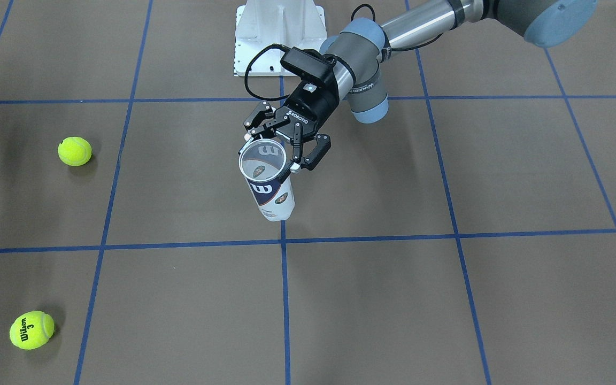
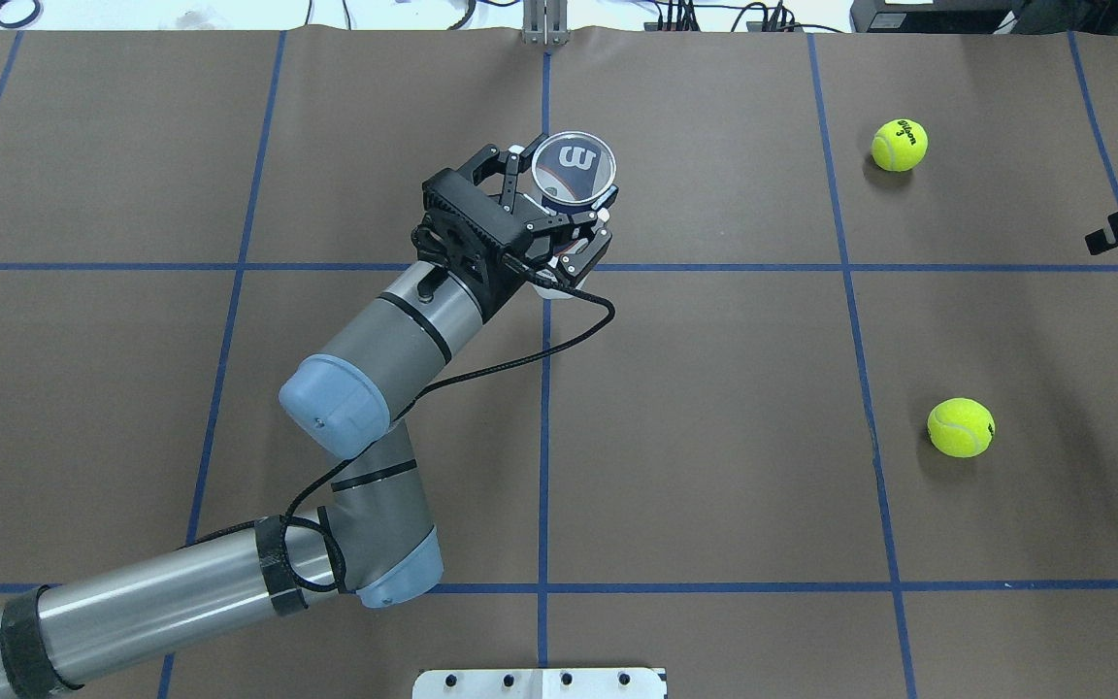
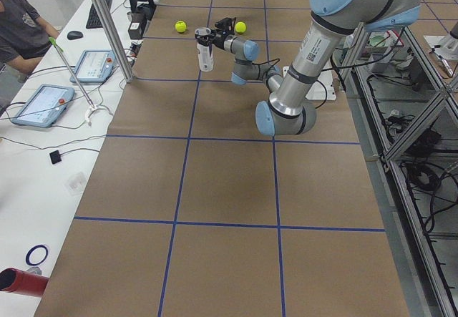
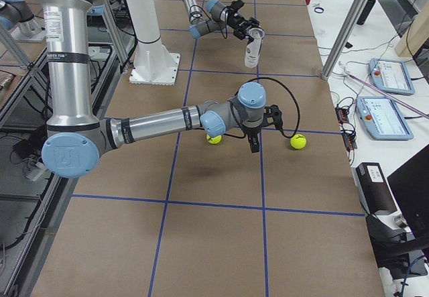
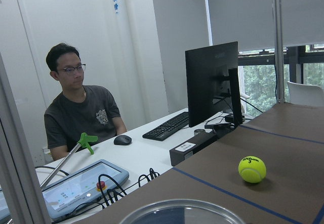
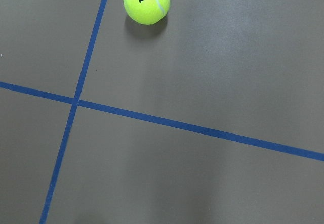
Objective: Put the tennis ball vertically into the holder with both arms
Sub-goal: 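Lift the can with the left gripper and tilt it upright, then hold the upright can with the left gripper while the right gripper approaches the nearer ball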
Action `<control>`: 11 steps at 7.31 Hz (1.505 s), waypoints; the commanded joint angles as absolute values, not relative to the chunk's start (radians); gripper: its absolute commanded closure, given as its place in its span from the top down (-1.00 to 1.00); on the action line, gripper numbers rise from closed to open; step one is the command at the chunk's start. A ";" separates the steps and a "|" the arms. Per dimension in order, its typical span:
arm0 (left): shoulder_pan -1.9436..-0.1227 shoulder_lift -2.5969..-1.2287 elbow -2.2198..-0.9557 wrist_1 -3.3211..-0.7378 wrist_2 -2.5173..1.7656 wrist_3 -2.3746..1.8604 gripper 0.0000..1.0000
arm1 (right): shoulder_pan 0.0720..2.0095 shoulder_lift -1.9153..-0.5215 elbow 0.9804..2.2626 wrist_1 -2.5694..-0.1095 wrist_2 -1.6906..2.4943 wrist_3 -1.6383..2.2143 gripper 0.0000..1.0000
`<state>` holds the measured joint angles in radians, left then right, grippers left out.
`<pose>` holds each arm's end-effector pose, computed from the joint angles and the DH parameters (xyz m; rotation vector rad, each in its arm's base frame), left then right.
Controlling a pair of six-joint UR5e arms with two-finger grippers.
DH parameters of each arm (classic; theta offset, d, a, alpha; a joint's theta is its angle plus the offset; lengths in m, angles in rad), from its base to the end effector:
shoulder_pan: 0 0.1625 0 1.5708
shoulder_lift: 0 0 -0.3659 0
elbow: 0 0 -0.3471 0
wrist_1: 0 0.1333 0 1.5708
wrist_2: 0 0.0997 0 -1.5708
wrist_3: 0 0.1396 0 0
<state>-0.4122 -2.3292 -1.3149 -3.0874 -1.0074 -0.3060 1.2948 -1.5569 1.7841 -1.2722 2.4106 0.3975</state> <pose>0.4839 -0.4384 0.1199 1.6566 1.0210 -0.0068 -0.1015 -0.4663 0.4808 0.1952 -0.9356 -0.1086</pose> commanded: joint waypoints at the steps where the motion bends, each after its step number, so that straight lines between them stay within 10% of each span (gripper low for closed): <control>1: -0.397 -2.345 -1.241 -3.183 -0.963 -0.305 0.64 | 1.269 -1.557 1.825 -1.270 2.416 0.491 0.99; 11: -0.374 -2.339 -1.161 -3.330 -0.962 -0.302 0.68 | 1.226 -1.555 1.856 -1.272 2.413 0.532 0.99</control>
